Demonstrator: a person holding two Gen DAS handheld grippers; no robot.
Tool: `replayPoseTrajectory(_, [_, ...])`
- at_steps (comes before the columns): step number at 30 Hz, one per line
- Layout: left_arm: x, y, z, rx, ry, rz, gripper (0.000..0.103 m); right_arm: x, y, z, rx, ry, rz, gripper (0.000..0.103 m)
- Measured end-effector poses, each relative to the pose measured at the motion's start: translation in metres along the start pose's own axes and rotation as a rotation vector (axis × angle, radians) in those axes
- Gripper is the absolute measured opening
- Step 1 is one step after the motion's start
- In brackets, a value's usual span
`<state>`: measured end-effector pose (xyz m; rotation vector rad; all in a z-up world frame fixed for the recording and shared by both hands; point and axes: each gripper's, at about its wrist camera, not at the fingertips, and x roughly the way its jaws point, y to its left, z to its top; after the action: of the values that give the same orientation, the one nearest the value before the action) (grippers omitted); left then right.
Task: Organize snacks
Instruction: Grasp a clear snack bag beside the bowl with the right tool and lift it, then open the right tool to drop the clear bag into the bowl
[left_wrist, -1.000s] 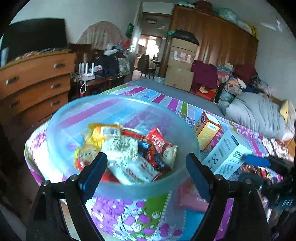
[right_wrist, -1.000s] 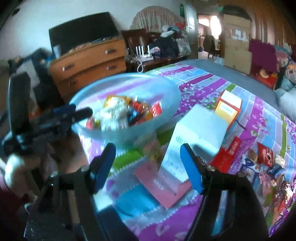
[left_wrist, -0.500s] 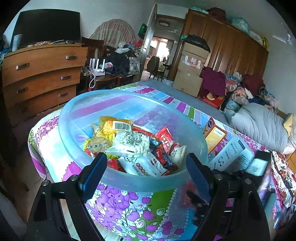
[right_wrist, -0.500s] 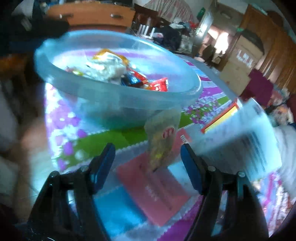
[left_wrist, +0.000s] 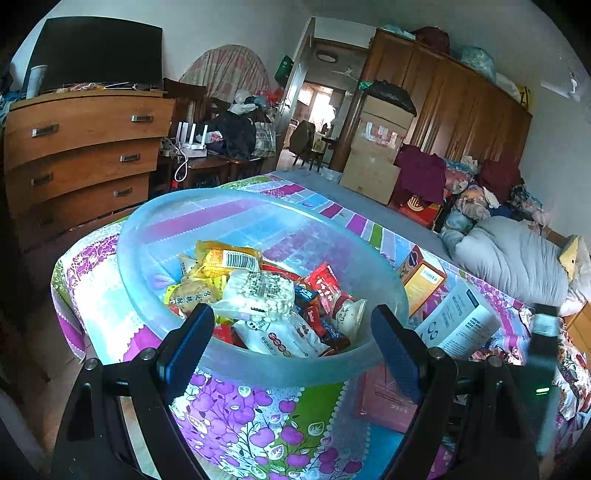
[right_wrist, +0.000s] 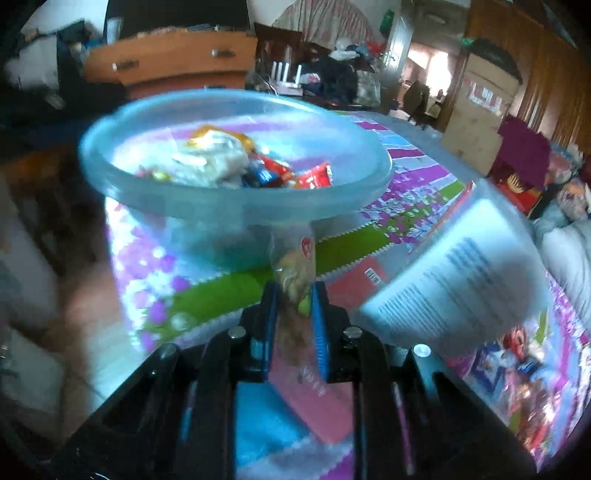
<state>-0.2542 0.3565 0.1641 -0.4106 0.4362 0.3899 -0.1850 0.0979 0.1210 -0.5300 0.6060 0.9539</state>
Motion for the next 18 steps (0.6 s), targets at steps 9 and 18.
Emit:
replayPoseTrajectory(9, [0.004,0.005,-0.002,-0.011,0.008,0.005,0.088,-0.043,-0.009,0.052,0.000,-0.158,0.020,0.019])
replayPoseTrajectory(18, [0.007,0.005,0.002,-0.013,0.048,0.013,0.088,-0.014,-0.002,0.148,-0.029,-0.256,0.053,0.023])
